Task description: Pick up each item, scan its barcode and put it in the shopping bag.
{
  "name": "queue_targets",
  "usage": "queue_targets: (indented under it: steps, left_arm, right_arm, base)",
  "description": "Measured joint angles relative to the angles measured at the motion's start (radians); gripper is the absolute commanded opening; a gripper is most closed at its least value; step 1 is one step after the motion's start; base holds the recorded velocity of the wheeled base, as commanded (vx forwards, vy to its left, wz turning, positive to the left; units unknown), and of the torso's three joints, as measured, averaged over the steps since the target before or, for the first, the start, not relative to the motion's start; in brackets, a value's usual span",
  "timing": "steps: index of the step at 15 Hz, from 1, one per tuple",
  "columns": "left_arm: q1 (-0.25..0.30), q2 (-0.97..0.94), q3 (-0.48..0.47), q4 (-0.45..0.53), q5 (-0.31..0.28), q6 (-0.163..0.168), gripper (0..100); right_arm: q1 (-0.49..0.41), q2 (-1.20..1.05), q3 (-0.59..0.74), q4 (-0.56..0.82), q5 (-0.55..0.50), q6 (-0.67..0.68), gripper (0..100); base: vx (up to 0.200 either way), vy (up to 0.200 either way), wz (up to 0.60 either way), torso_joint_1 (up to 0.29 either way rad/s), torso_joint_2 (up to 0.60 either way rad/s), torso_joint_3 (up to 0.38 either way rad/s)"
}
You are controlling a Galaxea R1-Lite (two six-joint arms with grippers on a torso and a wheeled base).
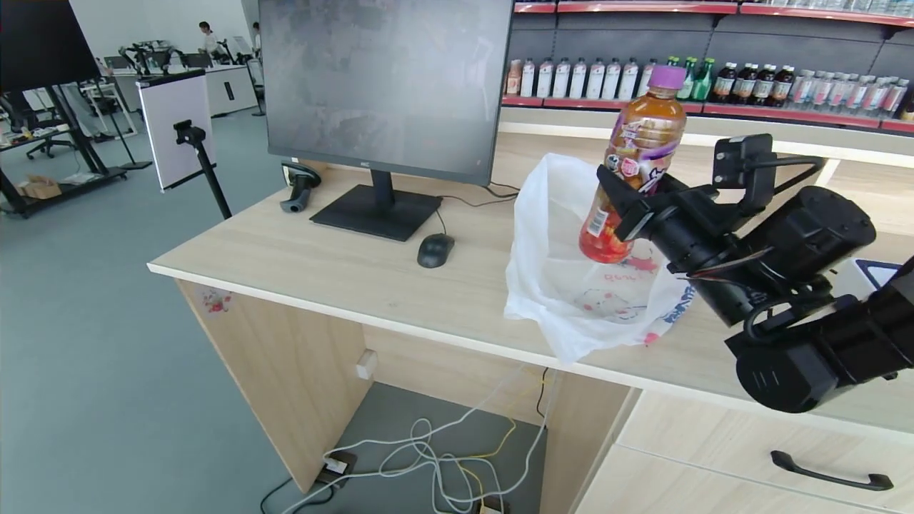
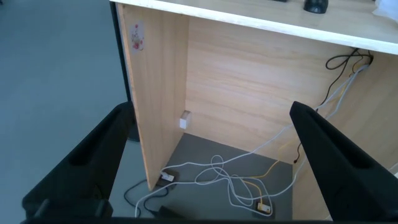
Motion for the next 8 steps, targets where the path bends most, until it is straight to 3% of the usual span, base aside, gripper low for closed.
queue_targets:
  steps: [8]
  left_arm:
    - [0.000,0.000,0.000,-0.001,0.000,0.003,100]
  right_arm:
    - [0.011,0.256,-0.234,-0.003,0.012,-0.010,0]
  base:
    - [0.000,0.000,0.00,0.000,0.00,0.000]
